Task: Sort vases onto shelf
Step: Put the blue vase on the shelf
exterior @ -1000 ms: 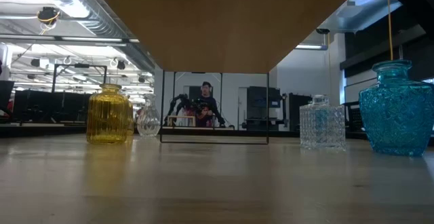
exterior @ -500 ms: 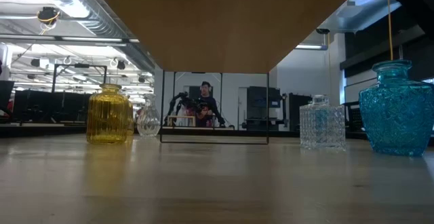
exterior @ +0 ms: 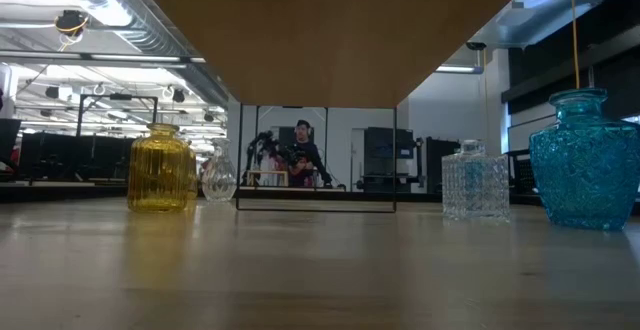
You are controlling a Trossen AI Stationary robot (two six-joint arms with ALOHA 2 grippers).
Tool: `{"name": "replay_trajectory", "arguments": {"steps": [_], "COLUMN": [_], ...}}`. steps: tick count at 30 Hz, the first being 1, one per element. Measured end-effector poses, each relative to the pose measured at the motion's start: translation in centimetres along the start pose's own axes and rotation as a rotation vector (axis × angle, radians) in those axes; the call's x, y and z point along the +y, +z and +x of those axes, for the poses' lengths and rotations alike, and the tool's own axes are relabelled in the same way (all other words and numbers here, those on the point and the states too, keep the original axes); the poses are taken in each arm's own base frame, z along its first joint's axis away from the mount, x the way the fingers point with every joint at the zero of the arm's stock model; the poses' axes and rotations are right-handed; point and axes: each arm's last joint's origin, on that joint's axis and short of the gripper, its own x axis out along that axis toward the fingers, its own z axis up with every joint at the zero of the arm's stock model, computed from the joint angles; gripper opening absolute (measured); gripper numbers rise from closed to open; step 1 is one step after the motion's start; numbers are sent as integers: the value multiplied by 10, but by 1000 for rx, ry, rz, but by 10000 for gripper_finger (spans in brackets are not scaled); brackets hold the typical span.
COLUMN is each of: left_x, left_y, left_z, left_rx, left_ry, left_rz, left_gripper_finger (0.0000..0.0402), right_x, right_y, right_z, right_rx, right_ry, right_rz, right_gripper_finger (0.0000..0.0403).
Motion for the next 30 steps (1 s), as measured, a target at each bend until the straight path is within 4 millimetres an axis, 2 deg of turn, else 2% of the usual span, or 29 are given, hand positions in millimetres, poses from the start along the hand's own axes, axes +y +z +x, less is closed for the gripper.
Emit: {"name": "replay_trajectory", "arguments": {"steps": [4,7,10,13,16,19,22,27,30], "left_x": [0,0,0,0,1,3,5,12,16], "left_y": [-1,-2,-2,-2,-4,-13,-27,-51,-60], "left_z": [0,0,0,0,0,-1,-4,-11,-13], "left_rx": [6,17,21,21,41,129,290,564,645], "left_ry": [1,-14,-16,-15,-10,-9,-57,-55,-8], "left_rz": [5,10,15,16,27,18,17,-35,-43], "left_gripper_finger": [72,72,72,72,72,72,72,72,72], "right_x": [8,12,19,26,32,38,45,51,51], "right_y": [-25,-55,-92,-131,-157,-173,-180,-191,-192], "right_z": [8,21,29,29,28,27,28,38,44], "right_rx": [91,128,68,-26,-125,-160,-130,33,94], "right_ry": [-75,-70,-46,-5,-7,-51,-79,-165,-211], "right_rz": [34,109,215,344,433,489,475,498,490], "right_gripper_finger": [117,117,117,117,117,117,117,106,90]}}
